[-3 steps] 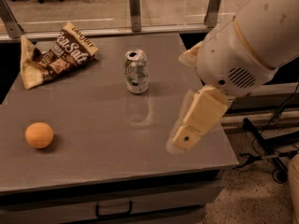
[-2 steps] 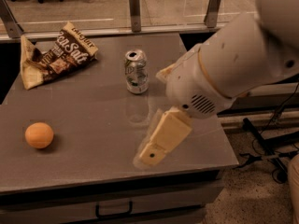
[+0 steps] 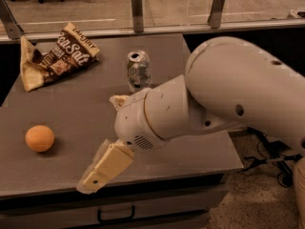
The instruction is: Pick orange
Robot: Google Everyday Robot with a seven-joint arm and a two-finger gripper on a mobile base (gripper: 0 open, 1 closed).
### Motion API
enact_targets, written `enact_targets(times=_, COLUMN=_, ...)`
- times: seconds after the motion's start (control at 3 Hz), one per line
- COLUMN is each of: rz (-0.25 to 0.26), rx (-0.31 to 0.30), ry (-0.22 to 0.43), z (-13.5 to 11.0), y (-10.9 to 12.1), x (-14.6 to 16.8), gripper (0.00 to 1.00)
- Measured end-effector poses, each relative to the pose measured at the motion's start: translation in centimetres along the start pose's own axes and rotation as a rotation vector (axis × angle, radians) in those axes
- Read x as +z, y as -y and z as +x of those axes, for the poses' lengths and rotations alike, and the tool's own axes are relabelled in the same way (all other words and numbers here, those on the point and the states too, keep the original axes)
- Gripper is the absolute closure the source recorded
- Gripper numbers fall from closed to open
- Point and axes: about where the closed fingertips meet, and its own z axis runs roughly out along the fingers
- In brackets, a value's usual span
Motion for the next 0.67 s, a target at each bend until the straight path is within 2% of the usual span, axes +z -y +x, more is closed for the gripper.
enact_targets(times=0.33, rz=0.025, rx=-0.045, ry=0.047, z=-2.65, y=0.00, x=4.56, gripper=0.00)
enact_targets(times=0.67, rz=0.023, rx=-0.046, ry=0.047, z=-2.65, y=-0.08, x=4.57, gripper=0.00)
